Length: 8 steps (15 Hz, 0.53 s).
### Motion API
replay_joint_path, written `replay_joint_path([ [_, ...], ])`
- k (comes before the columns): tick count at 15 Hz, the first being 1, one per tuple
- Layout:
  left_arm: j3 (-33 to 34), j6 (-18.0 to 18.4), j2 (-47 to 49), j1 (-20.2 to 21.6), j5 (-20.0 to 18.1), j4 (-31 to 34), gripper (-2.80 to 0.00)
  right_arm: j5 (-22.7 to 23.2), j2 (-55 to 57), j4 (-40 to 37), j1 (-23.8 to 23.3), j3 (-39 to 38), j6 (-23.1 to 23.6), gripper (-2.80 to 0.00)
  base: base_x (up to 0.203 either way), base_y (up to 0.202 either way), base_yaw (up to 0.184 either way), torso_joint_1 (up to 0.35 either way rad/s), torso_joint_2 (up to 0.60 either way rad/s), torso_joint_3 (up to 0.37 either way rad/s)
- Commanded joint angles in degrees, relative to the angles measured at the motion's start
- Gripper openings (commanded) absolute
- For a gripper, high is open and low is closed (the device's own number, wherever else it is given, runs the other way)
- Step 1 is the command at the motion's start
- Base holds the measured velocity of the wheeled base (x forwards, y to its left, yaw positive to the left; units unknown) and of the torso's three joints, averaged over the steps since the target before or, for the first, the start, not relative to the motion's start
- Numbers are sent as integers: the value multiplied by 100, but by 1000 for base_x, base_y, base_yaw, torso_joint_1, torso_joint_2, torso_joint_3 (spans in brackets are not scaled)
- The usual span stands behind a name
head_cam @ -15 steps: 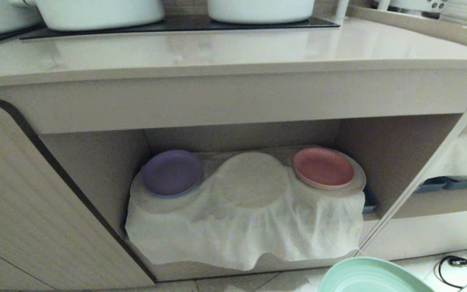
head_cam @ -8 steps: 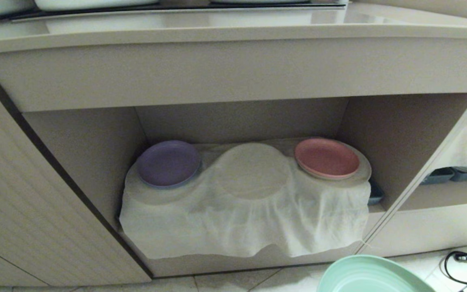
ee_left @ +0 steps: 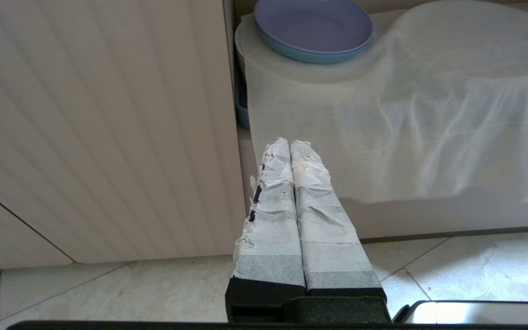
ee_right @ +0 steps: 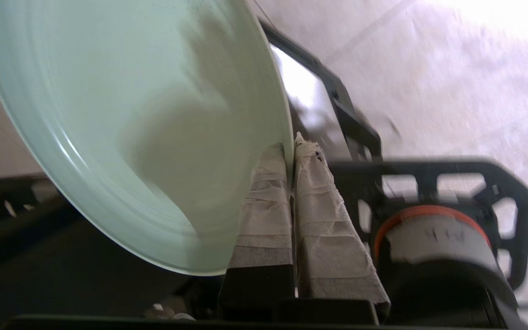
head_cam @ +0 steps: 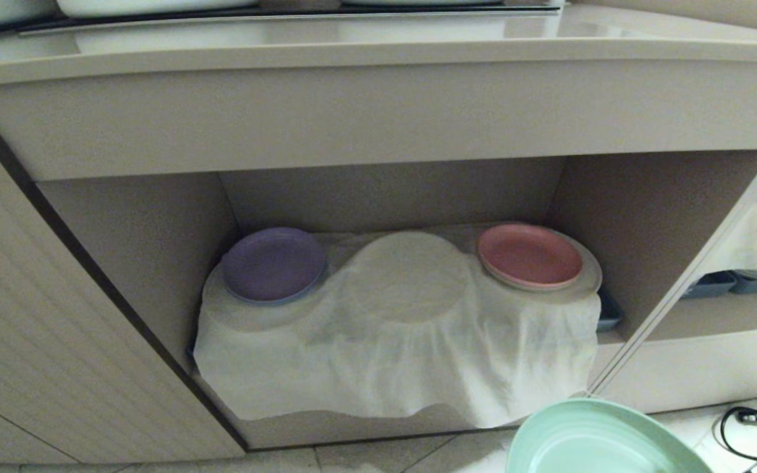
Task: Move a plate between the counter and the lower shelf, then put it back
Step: Put the plate in the cupboard
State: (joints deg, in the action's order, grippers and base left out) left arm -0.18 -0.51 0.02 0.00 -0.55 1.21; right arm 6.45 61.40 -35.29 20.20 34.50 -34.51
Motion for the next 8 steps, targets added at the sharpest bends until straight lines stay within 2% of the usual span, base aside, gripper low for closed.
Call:
replay_joint_path([
  [1, 1, -2, -2, 0, 2, 2, -280, 6, 156, 223, 2, 2, -27, -280, 0, 0, 0, 0, 0, 0],
  [8, 1, -2, -2, 0, 2, 2, -280, 19, 1410, 979, -16, 423, -29, -280, 0, 0, 0, 0, 0, 0],
])
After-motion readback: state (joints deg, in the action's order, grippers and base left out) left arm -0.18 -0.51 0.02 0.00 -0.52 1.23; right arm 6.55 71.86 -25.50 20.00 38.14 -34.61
